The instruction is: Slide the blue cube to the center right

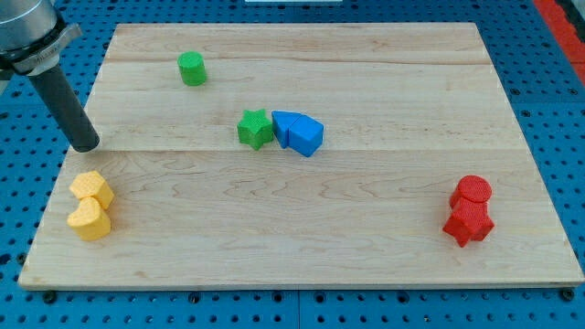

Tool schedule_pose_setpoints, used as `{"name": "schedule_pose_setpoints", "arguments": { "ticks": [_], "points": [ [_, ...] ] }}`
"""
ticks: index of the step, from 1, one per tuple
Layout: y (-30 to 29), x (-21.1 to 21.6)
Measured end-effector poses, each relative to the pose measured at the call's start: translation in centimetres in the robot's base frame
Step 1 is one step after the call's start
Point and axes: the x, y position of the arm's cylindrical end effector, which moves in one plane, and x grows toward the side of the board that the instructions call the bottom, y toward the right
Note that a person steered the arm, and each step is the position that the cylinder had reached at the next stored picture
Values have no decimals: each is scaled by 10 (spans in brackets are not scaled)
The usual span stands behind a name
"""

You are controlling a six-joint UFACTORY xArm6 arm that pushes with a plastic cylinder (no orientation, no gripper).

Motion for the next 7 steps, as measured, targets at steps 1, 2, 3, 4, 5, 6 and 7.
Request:
{"name": "schedule_pose_setpoints", "arguments": {
  "ticks": [1, 2, 3, 4, 5, 6, 7],
  "points": [
    [7, 6],
    [23, 10],
    [64, 11],
    [93, 11],
    [113, 11],
    [128, 11],
    [133, 12]
  ]
}}
